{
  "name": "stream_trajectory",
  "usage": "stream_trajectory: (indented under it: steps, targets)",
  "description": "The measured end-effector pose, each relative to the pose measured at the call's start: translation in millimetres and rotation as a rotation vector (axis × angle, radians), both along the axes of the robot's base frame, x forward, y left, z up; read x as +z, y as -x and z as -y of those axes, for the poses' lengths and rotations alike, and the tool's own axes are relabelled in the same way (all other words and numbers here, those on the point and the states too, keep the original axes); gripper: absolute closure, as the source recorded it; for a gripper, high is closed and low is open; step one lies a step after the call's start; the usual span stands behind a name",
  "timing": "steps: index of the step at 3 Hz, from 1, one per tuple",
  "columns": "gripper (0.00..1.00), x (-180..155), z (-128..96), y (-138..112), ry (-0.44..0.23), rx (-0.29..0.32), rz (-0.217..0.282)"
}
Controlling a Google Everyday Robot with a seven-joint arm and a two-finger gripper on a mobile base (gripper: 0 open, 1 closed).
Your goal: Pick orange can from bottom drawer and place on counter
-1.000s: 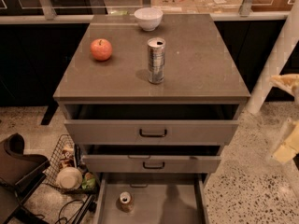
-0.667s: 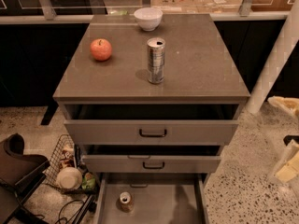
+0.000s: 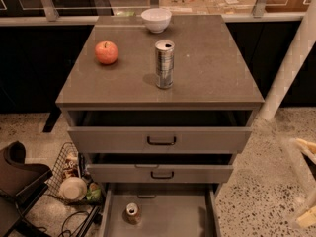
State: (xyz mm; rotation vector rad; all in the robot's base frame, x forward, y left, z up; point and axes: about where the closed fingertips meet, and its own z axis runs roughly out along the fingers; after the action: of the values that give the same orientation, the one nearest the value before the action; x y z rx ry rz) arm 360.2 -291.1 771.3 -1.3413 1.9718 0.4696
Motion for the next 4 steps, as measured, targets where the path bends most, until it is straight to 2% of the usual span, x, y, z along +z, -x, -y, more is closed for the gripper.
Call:
stream_trajectory:
  steps: [1,2,3,4]
  targets:
    - [0.0,-27.3,0.2,20.0,-0.055,-0.009,0.002]
    - [0.0,-27.3,0.2,19.9,-0.055,-0.009,0.002]
    - [0.0,-62.1,-2.9,17.3,-0.06,-0.005,0.003]
    - [0.0,-125.0,-4.5,16.7,-0.089,-0.002,-0.008]
